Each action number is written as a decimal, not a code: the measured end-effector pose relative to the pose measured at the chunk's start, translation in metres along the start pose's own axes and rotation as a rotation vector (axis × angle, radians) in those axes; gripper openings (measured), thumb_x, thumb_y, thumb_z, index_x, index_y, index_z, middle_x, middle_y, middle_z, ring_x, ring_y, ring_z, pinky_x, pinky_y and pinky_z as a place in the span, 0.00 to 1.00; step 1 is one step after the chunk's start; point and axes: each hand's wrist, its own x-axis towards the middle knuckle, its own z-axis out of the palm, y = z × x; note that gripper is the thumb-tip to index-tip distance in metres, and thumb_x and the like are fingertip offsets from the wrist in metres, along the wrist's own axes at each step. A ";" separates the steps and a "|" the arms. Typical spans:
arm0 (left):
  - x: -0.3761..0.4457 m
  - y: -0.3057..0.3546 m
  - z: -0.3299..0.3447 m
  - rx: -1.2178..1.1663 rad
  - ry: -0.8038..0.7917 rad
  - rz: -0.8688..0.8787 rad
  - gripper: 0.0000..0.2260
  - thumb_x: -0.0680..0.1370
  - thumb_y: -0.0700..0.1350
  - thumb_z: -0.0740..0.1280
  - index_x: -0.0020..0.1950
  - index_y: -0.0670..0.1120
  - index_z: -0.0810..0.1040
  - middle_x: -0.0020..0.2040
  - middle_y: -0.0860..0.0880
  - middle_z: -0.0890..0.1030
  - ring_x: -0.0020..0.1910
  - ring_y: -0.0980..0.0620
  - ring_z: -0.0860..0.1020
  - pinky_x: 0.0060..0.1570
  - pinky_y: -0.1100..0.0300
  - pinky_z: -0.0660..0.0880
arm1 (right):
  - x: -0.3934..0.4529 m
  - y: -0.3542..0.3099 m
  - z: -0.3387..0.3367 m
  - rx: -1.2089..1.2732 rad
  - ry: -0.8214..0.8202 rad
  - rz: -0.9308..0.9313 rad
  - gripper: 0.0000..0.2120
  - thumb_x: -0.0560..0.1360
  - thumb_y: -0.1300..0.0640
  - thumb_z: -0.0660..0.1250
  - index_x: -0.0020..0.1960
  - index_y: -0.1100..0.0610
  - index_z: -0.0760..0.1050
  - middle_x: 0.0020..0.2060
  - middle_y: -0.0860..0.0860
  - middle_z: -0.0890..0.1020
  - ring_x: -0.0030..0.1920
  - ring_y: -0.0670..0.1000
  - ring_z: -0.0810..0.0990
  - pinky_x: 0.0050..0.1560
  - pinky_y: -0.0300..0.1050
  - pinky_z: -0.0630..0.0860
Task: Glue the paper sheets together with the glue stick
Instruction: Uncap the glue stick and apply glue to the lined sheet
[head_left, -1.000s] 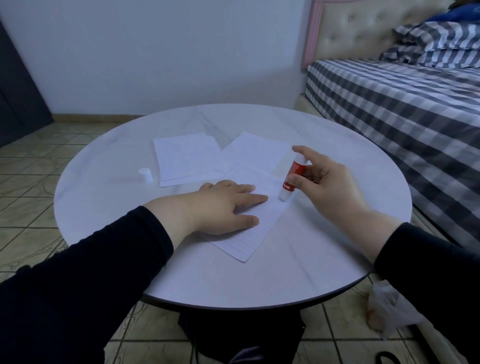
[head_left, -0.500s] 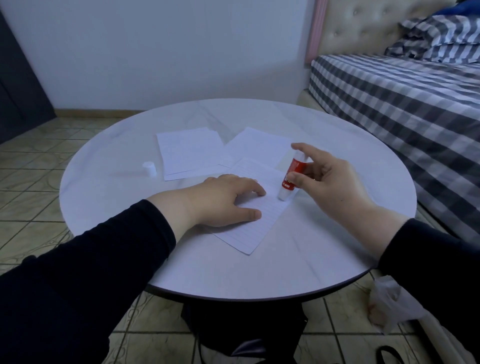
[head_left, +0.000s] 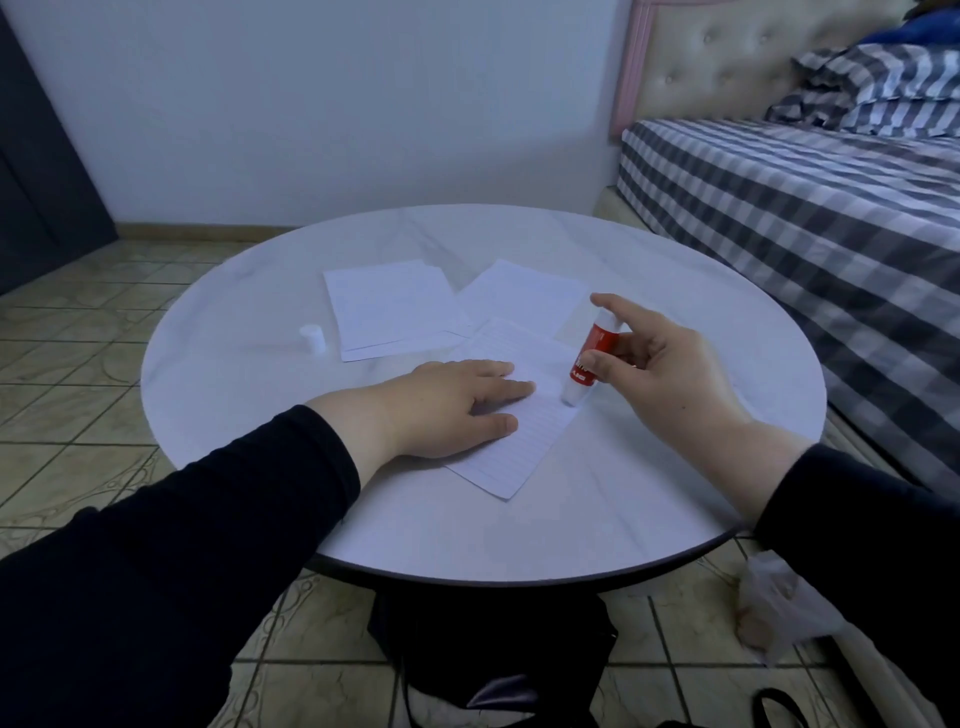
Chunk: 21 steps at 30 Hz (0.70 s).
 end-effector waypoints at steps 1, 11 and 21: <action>0.000 -0.001 0.001 0.000 0.000 0.002 0.22 0.80 0.60 0.57 0.74 0.68 0.58 0.78 0.63 0.54 0.77 0.60 0.50 0.76 0.54 0.48 | 0.000 0.000 -0.001 0.005 0.019 0.012 0.24 0.73 0.61 0.72 0.64 0.41 0.73 0.44 0.49 0.85 0.46 0.46 0.83 0.59 0.45 0.77; -0.003 0.000 0.006 -0.009 0.022 0.013 0.21 0.81 0.59 0.56 0.74 0.68 0.58 0.79 0.61 0.53 0.78 0.59 0.48 0.76 0.53 0.48 | -0.019 -0.010 0.009 0.072 -0.066 -0.045 0.25 0.72 0.60 0.73 0.60 0.35 0.73 0.41 0.49 0.85 0.45 0.46 0.84 0.57 0.45 0.78; -0.018 0.002 0.000 -0.067 -0.001 0.026 0.21 0.82 0.55 0.57 0.76 0.64 0.59 0.79 0.59 0.53 0.77 0.61 0.47 0.75 0.61 0.43 | -0.032 -0.026 0.019 0.102 -0.100 -0.068 0.24 0.73 0.59 0.73 0.65 0.43 0.74 0.43 0.48 0.85 0.44 0.43 0.83 0.49 0.30 0.74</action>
